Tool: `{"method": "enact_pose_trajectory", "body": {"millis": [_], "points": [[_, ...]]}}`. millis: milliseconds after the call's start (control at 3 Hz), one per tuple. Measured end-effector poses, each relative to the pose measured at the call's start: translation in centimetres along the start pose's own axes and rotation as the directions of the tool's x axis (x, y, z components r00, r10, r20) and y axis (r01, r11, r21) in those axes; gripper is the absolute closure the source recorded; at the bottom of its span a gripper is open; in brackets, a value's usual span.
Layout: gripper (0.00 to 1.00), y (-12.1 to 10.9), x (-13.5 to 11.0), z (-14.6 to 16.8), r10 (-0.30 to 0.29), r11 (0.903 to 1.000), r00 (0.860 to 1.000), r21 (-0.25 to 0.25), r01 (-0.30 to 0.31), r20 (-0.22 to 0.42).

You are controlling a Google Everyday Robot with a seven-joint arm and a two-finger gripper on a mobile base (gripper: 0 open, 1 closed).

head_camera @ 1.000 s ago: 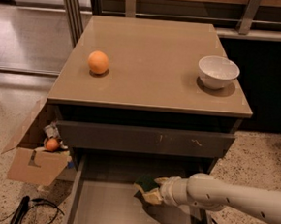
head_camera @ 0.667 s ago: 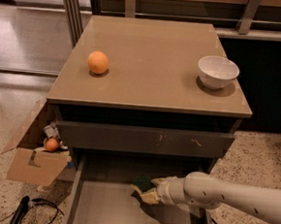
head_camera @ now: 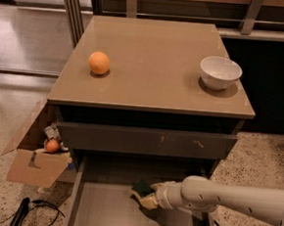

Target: Place sponge into middle drawer

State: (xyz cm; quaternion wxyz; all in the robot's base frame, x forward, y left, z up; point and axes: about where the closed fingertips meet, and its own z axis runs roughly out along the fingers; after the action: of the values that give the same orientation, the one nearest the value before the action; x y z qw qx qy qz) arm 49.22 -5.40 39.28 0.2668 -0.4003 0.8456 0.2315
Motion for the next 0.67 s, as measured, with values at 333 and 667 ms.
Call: {"method": "enact_pose_trajectory", "body": {"millis": [333,667], "points": [[1.0,-0.16,0.94,0.85,0.015,0.9999,1.0,0.003,-0.015,-0.025],[0.85,-0.19,1.04,0.94,0.016,0.9999,0.999,0.003,-0.016,-0.028]]}}
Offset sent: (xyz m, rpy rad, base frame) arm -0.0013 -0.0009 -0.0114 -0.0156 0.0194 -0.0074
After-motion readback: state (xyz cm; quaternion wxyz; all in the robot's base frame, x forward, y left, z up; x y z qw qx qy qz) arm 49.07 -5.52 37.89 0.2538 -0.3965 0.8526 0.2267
